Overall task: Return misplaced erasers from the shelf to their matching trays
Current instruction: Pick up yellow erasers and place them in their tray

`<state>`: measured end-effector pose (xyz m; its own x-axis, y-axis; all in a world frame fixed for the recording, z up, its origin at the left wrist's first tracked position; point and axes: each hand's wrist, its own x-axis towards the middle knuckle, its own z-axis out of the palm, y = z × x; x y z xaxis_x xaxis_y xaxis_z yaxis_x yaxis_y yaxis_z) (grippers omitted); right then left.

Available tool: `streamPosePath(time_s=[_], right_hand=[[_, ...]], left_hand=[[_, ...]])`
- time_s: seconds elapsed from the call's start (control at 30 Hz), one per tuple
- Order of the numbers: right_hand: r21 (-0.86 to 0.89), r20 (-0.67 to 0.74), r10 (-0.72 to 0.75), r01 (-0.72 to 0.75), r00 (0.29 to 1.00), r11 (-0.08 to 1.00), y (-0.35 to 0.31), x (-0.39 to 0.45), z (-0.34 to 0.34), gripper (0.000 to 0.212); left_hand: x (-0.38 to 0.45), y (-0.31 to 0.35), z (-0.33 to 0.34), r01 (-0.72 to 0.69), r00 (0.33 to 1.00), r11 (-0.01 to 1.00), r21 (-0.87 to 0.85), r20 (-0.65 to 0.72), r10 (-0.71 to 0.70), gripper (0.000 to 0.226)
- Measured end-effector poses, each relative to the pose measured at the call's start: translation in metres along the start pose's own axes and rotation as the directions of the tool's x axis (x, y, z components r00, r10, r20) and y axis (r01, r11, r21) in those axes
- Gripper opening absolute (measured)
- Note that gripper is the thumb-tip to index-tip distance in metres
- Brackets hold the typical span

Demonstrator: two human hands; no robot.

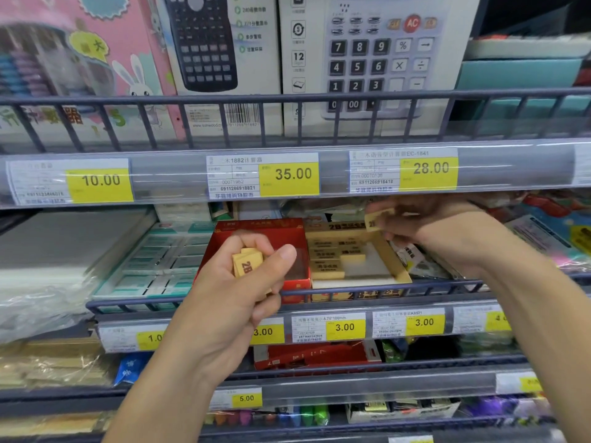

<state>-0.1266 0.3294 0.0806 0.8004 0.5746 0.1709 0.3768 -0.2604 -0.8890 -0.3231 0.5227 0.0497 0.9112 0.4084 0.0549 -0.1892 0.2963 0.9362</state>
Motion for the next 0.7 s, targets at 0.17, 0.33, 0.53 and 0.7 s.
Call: streamPosePath(time_s=[0.17, 0.33, 0.53, 0.7], right_hand=[[-0.6, 0.103, -0.015, 0.074, 0.995, 0.797, -0.005, 0.007, 0.008, 0.024], [-0.754, 0.249, 0.033, 0.172, 0.968, 0.634, 0.0, 0.008, 0.019, 0.031], [-0.804, 0.3, 0.058, 0.219, 0.952, 0.553, 0.007, 0.011, 0.022, 0.031], [-0.778, 0.303, 0.04, 0.223, 0.952, 0.587, 0.01, 0.015, 0.026, 0.022]], left_hand=[[0.003, 0.003, -0.002, 0.029, 1.0, 0.997, -0.071, -0.009, -0.029, 0.027], [0.005, 0.006, -0.004, 0.035, 0.999, 0.988, -0.151, -0.003, -0.035, 0.022], [0.005, 0.008, -0.008, 0.062, 0.997, 0.976, -0.208, -0.038, -0.072, 0.02], [0.004, 0.008, -0.005, 0.059, 0.998, 0.985, -0.162, -0.024, -0.064, 0.02]])
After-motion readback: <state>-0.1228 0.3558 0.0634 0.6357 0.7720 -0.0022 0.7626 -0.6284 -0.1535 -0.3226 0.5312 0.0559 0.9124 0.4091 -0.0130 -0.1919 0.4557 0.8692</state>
